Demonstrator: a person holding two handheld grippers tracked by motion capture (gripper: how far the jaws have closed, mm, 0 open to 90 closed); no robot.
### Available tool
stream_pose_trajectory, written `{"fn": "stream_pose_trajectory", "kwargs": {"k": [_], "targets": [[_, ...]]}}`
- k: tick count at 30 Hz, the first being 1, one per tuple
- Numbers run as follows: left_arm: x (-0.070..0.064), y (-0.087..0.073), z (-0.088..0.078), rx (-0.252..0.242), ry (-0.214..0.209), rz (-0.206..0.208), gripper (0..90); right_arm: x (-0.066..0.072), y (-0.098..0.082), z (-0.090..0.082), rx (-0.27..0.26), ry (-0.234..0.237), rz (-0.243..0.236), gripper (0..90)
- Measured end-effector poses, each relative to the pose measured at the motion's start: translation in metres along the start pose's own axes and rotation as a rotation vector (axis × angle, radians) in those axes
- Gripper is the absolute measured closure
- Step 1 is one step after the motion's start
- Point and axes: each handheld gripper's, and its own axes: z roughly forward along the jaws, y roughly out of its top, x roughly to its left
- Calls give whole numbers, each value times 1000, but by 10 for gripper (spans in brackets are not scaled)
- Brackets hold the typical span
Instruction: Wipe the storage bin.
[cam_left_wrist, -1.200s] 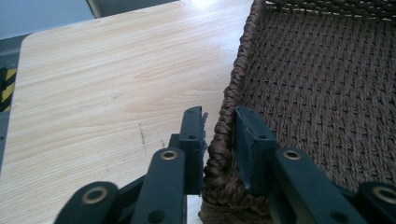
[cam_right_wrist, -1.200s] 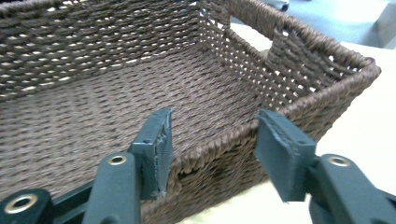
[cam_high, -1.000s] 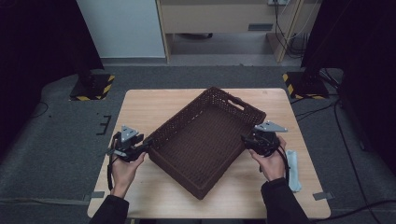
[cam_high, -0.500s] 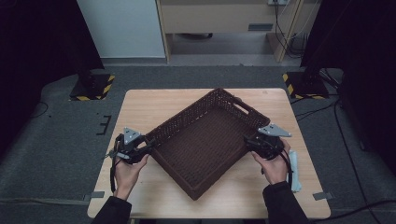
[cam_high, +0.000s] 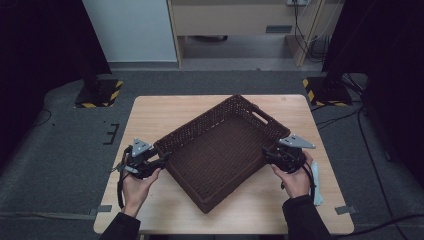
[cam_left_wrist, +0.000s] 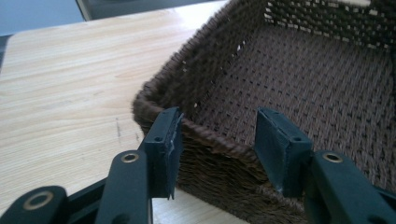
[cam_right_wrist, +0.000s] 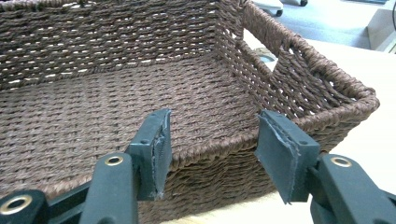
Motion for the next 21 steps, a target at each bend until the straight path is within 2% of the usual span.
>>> {"fn": "stream_pose_trajectory", "kwargs": {"k": [1,5,8,10,13,18,20,21], "targets": [[-1,0,2,1,-5,1,504,0,1,-1,6,3,3,448],[-1,2,6,5,20,13,499,-6,4,-6,-13,-21,-13,431],[2,3,12,-3,51,37,505,-11,4,-6,-30,-33,-3,419],[5,4,15,-4,61,31,506,-13,2,-5,-25,-43,-7,416],[6,4,14,-8,41,17,502,-13,0,-2,-7,-47,-19,415],[-2,1,6,3,1,18,466,-16,-2,-4,3,-21,28,427],[-7,-1,5,10,-14,15,460,-16,-3,-6,0,-7,39,451],[-10,-1,5,13,-8,26,451,-15,-3,-7,1,-5,32,450]]}}
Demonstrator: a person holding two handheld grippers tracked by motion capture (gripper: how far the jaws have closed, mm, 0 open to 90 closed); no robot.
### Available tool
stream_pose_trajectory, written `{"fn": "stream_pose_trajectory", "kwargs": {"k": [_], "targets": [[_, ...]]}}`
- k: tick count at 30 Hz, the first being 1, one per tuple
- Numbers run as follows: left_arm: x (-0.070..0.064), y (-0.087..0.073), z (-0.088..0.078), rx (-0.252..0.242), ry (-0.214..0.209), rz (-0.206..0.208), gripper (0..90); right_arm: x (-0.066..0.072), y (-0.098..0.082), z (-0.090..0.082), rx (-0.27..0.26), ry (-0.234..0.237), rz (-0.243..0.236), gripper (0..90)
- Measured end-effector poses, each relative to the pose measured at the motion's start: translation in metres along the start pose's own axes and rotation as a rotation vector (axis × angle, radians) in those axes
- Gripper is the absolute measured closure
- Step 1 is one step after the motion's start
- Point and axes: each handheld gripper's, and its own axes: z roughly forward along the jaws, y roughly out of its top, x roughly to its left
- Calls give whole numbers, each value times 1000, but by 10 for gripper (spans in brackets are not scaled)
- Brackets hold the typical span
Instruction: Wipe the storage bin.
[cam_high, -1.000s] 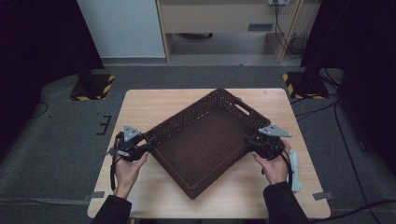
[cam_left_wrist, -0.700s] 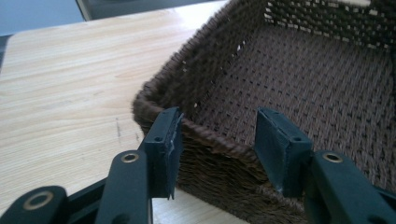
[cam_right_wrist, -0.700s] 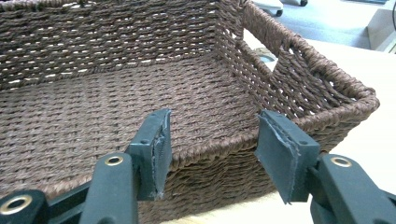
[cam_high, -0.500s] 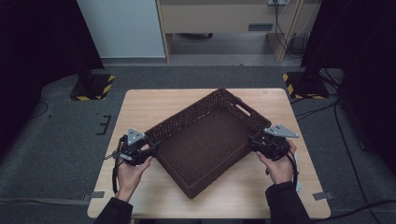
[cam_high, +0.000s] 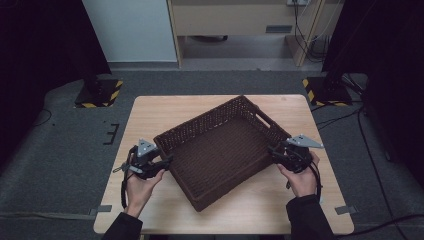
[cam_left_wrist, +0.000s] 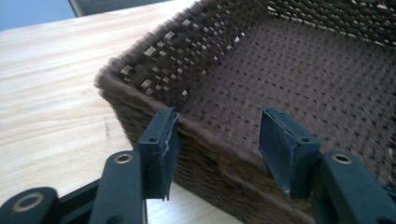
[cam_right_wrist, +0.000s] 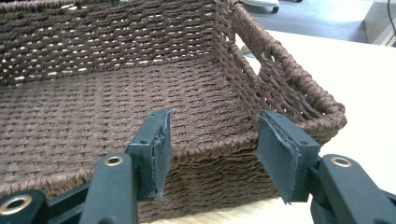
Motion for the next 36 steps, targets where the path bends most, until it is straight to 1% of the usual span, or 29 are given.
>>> {"fn": "stream_pose_trajectory", "kwargs": {"k": [2,3,5,8,9,11,13,14,15,18,21,23,25,26,28,29,30,32,33,34,36], "targets": [[-3,0,2,3,23,15,437,1,1,-1,5,0,-22,450],[-3,0,2,9,27,24,433,2,2,-2,8,-3,-28,447],[-1,0,4,4,26,21,437,2,4,-3,9,-11,-42,437],[7,1,10,-8,27,3,445,-1,5,-2,-5,-28,-50,423],[9,2,12,-5,33,4,448,-2,5,-2,-15,-36,-50,420],[14,2,16,-12,36,-17,446,-5,5,-2,-21,-57,-52,420],[18,2,17,-20,26,-30,447,-7,3,-2,-11,-60,-54,435],[17,2,16,-26,20,-34,447,-8,2,-1,3,-52,-54,453],[17,2,14,-20,16,-28,448,-8,1,0,5,-50,-58,455],[13,2,7,-15,1,-20,448,-6,0,1,14,-64,-90,467],[3,-3,1,-4,-18,-4,441,-5,0,-2,28,-46,-81,466],[-3,-4,-1,4,-29,17,443,-5,0,-5,39,-28,-72,467],[-7,-4,0,6,-20,30,438,-4,0,-8,46,-19,-65,471],[-8,-3,1,16,-4,45,441,-4,0,-9,50,-18,-61,477],[-6,-2,2,17,8,53,467,-5,2,-9,44,-17,-64,486],[-4,-2,3,15,6,51,482,-6,2,-9,29,-24,-64,485],[-2,-2,4,16,3,52,489,-9,3,-10,7,-46,-78,483],[3,-2,6,7,-2,36,491,-12,3,-10,-8,-79,-80,485],[5,-2,7,5,-2,35,493,-14,2,-11,-16,-92,-80,490],[6,-2,8,4,-1,36,493,-15,2,-11,-20,-105,-80,499],[8,-2,8,2,-4,26,494,-18,-1,-10,-1,-111,-78,530]]}}
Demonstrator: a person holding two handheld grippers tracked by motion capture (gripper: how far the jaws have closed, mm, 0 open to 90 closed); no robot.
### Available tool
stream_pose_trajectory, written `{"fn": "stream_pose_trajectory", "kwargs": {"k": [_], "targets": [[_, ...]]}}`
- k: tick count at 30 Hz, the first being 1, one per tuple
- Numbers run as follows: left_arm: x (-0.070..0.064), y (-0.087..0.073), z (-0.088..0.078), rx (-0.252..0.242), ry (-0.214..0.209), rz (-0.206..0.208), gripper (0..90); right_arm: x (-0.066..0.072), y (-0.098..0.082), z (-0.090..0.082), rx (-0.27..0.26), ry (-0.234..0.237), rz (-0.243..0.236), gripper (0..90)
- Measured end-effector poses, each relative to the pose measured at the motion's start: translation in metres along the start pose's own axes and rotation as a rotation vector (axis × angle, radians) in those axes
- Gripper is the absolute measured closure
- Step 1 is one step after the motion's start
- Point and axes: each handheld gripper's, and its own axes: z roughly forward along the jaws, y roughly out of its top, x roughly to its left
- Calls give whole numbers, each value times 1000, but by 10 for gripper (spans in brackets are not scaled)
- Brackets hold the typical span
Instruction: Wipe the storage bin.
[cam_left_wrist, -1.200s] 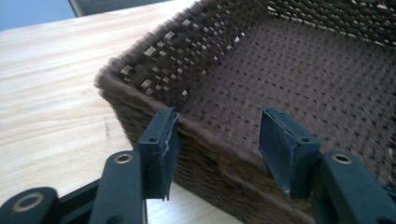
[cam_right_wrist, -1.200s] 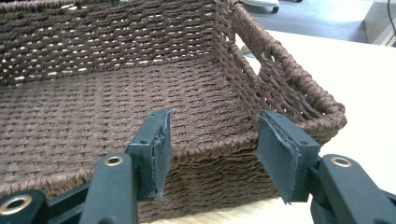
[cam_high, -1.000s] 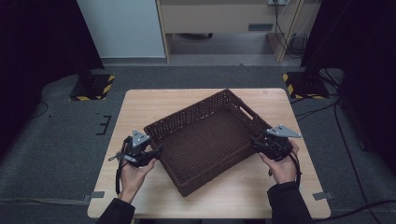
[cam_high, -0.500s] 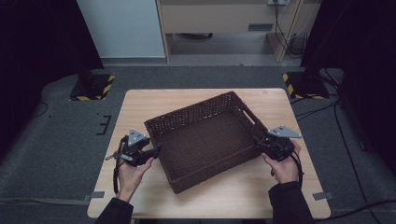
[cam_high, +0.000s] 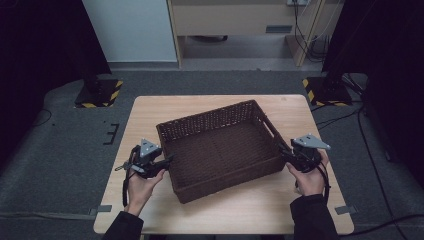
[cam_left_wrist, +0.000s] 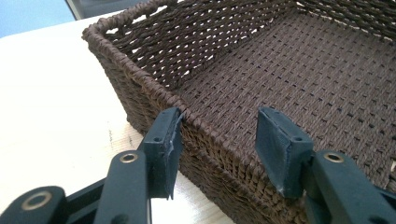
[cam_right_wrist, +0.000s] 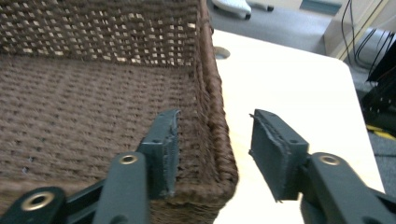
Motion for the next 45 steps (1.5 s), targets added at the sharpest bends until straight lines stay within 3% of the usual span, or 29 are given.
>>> {"fn": "stream_pose_trajectory", "kwargs": {"k": [3,6,8,11,12,15,17,21,23,26,30,34,36,38,45], "targets": [[1,0,-3,-2,-8,-12,478,-2,-5,4,40,20,13,635],[-3,-1,-8,-1,-27,-18,476,-1,-6,3,46,38,28,658],[-8,-3,-12,13,-35,7,483,0,-5,-2,66,47,31,702],[-12,-5,-11,36,11,45,502,4,-7,-9,94,75,44,692],[-11,-6,-10,32,13,37,525,5,-7,-12,99,90,35,684],[-5,-5,-8,27,-6,16,540,5,-6,-10,75,97,29,631],[-2,-4,-5,17,-2,17,548,4,-7,-5,47,86,-8,605],[5,-2,2,15,-5,1,570,4,-8,-1,38,75,-31,695],[6,-2,1,16,-10,6,565,4,-8,-1,41,109,-17,757],[4,-3,-3,13,-7,15,554,5,-9,-2,51,107,-7,768],[-1,-8,-13,11,-19,27,547,8,-12,-9,60,121,16,754],[-4,-11,-15,31,15,54,585,13,-14,-16,69,145,10,711],[0,-12,-14,26,-10,16,596,12,-14,-15,58,147,11,707],[3,-12,-13,28,-19,9,606,12,-14,-14,50,154,19,720],[9,-6,-1,21,5,-7,632,14,-13,-9,44,149,23,725]]}}
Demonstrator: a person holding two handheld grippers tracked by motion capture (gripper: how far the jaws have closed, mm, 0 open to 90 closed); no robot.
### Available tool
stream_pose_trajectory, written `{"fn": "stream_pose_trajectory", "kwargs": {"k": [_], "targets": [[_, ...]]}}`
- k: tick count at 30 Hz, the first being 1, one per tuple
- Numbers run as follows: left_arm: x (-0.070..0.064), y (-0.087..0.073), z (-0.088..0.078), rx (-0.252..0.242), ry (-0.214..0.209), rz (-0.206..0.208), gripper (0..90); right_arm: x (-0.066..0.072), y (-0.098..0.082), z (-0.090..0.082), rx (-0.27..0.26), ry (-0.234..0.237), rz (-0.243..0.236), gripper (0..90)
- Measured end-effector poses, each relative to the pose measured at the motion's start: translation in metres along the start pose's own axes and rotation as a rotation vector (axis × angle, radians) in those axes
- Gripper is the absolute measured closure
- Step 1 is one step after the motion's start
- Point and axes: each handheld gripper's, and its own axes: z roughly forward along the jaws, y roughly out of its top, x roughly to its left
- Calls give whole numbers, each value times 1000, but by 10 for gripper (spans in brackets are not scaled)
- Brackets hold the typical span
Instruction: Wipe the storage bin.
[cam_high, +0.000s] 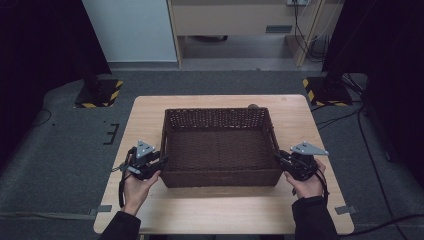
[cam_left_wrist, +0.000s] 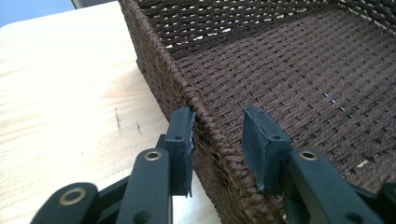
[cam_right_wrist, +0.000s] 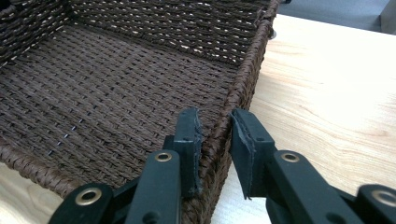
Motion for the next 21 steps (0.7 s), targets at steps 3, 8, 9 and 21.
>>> {"fn": "stream_pose_trajectory", "kwargs": {"k": [3,8,9,21], "targets": [[4,3,4,-1,1,5,637,1,1,2,-1,-4,-1,721],[4,3,5,-3,5,13,639,2,2,2,3,-5,-6,719],[4,3,5,-3,5,12,639,1,1,2,0,0,-7,718],[5,3,6,-4,4,16,636,1,1,2,-5,1,4,719]]}}
